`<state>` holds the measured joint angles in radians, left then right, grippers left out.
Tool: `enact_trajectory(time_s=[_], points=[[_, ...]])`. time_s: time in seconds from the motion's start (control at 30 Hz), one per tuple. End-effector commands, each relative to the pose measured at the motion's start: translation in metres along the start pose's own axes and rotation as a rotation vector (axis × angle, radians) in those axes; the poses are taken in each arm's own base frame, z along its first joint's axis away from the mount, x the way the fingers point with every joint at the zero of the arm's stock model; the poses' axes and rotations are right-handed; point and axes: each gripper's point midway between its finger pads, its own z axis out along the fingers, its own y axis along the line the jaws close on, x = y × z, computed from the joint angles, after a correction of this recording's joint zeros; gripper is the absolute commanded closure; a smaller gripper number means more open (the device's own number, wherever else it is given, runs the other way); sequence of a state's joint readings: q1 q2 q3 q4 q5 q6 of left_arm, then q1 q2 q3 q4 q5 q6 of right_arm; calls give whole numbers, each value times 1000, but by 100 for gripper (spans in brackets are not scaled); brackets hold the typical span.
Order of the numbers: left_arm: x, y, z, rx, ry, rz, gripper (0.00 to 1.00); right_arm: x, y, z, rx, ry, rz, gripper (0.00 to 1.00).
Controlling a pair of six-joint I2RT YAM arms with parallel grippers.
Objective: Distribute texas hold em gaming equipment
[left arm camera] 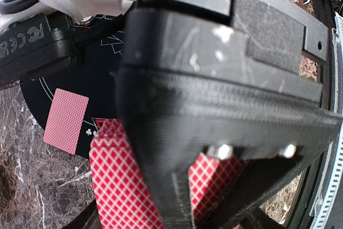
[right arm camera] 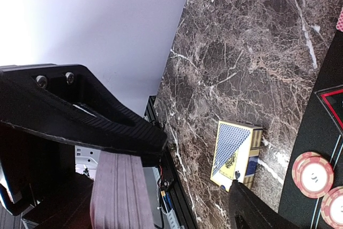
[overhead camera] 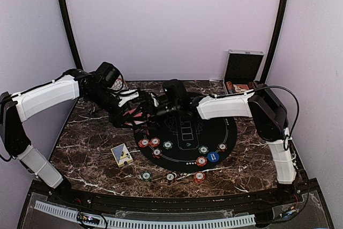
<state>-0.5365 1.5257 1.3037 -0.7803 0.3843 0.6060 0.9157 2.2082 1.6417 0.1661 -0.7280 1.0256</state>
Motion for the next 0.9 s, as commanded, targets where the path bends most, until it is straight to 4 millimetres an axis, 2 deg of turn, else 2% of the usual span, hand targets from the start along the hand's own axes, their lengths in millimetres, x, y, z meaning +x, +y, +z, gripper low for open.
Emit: enact_trajectory(time_s=[0.0, 0.23, 0.67, 0.87], points=[[-12, -3, -13, 4, -50, 10, 100, -10, -16, -19, 71, -44, -3, 22], [-11, -4, -12, 7, -48, 10, 100, -15, -17, -38, 80, -73, -5, 29], [-3, -6, -9, 4, -30, 13, 100, -25, 17, -51, 29, -91, -45, 36], [3, -5, -6, -4, -15, 18, 100, -27, 30, -57, 21, -95, -66, 44]])
